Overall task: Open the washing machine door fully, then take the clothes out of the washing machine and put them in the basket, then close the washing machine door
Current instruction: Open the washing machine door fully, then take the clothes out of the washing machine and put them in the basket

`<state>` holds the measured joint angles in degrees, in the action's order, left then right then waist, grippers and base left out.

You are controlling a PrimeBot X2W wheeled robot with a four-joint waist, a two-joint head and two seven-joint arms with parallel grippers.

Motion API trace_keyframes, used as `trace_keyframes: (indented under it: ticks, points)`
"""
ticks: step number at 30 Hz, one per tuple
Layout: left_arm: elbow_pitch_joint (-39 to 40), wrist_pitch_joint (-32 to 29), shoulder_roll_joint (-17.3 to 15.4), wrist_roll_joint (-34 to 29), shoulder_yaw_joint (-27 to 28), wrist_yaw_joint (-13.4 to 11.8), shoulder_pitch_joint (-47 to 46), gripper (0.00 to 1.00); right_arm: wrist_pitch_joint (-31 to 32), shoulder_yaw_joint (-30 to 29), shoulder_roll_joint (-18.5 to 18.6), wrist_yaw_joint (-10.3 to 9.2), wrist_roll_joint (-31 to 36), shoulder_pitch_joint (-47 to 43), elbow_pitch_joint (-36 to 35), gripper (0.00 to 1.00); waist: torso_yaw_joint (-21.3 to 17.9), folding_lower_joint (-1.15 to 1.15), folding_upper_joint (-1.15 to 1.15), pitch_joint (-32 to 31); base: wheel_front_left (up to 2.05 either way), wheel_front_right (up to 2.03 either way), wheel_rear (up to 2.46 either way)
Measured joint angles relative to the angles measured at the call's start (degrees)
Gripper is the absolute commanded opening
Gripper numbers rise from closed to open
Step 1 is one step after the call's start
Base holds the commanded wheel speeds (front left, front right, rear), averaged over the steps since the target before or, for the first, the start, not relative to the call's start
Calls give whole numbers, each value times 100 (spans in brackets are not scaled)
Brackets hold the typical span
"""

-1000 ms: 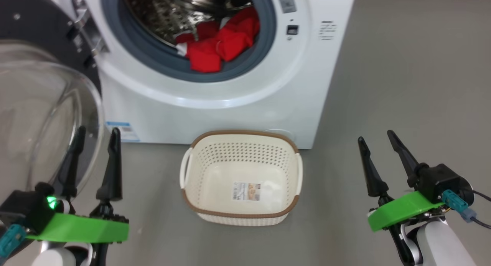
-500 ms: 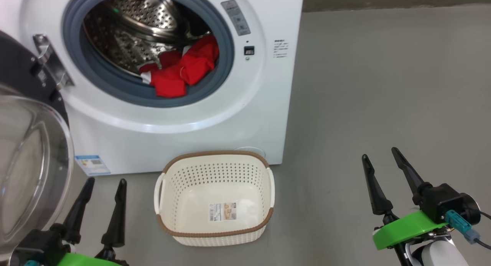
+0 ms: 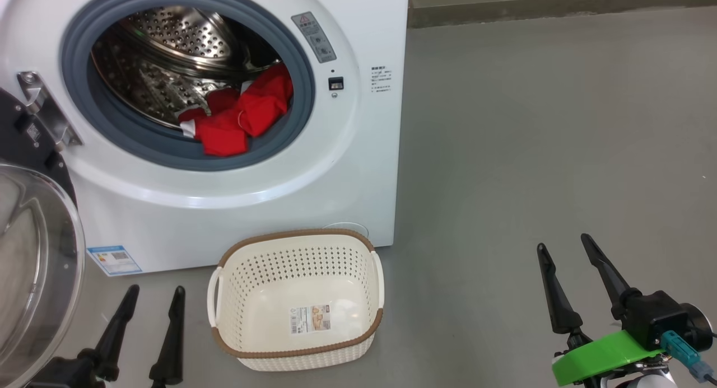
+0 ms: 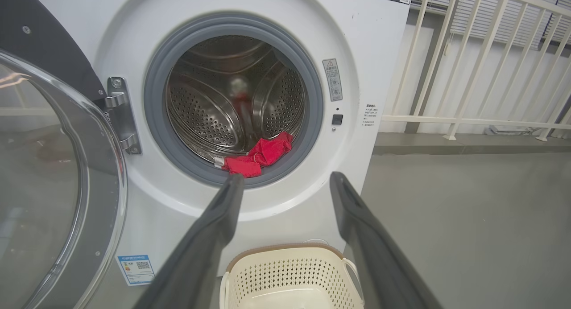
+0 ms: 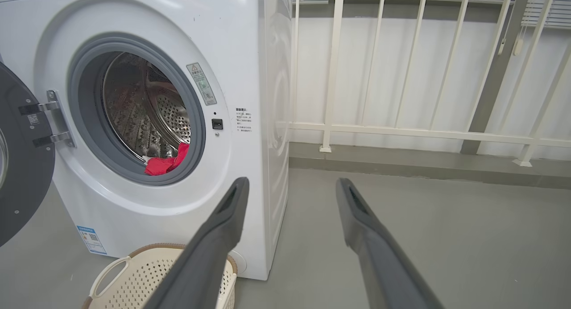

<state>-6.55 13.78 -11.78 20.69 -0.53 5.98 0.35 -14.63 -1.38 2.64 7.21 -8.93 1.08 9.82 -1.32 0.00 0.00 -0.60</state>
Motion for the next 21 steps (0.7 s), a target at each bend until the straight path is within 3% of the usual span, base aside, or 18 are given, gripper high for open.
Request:
trace_keyframes:
  ticks: [21]
  points:
    - [101, -2, -47, -83, -34, -151, 171, 100, 0, -89, -19, 0, -68, -126, -134, 100, -46, 0, 0, -15, 0, 0, 0]
